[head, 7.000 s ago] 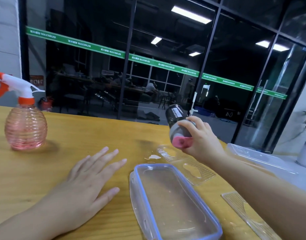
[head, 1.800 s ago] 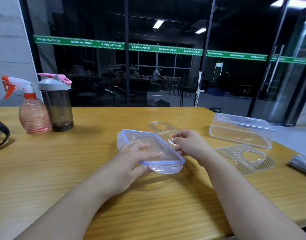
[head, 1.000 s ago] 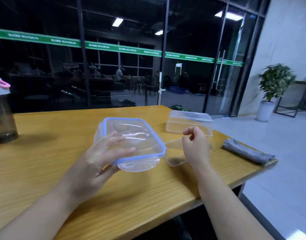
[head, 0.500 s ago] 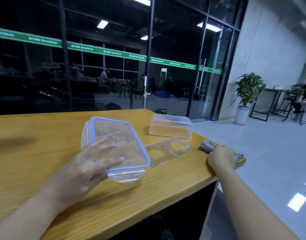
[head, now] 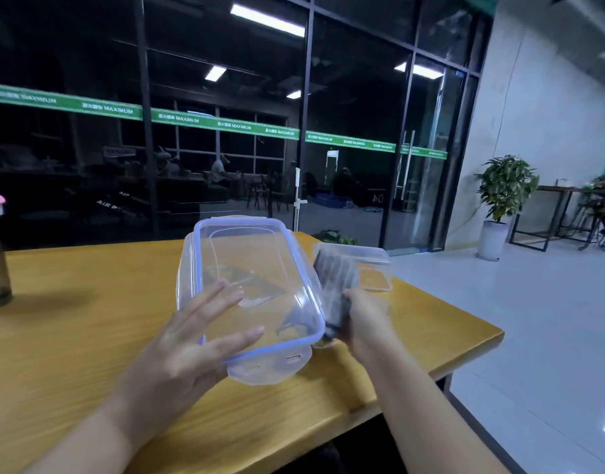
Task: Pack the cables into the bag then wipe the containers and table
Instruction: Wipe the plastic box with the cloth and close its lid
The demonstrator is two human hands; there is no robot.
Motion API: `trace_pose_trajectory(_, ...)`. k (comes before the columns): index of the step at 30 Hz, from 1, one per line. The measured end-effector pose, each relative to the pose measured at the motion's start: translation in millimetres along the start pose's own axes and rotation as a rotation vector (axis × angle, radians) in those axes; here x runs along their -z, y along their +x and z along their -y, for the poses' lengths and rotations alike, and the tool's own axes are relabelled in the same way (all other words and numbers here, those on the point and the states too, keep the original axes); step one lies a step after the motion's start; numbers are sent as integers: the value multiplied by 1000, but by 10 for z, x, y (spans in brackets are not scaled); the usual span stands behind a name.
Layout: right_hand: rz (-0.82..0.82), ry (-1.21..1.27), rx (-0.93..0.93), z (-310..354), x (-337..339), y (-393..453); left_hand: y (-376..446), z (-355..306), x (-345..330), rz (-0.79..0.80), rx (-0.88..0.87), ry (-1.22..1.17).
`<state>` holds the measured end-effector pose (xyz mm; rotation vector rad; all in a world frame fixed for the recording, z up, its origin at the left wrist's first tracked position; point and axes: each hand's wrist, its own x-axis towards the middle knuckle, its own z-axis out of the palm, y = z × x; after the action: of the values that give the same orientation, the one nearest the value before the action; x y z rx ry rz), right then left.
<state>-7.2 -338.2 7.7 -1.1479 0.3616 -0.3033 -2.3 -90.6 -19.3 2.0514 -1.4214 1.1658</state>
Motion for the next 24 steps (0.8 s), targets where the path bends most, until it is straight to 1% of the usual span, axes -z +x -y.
trace_pose_trajectory(2, 176, 228, -148, -48, -141, -115, 3, 21, 18, -29, 7, 20)
trace_pose_trajectory(4, 296, 434, -194, -79, -179, -220, -1, 29, 15, -41, 23, 37)
trace_pose_trajectory(7, 414, 677, -209, -91, -205, -434, -6, 39, 23, -47, 45, 23)
trace_pose_trajectory(10, 545, 811, -210, -107, -146, -516, -10, 50, 19, -47, 67, 7)
trace_pose_trajectory(13, 563, 927, -233, -45, -96, -505, -14, 57, -2, -38, 71, -24)
trace_pose_trajectory(15, 517, 910, -224, -15, -87, -480, -15, 57, -14, -21, 58, -38)
trace_pose_trajectory(17, 488, 815, -217, -16, -70, -462, -14, 55, -29, 6, 40, -69)
trace_pose_trajectory(21, 504, 497, -217, -71, -18, -394, -24, 64, -46, 82, -52, -100)
trace_pose_trajectory(24, 402, 276, -123, -146, 13, -262, -10, 31, -63, 88, -109, -40)
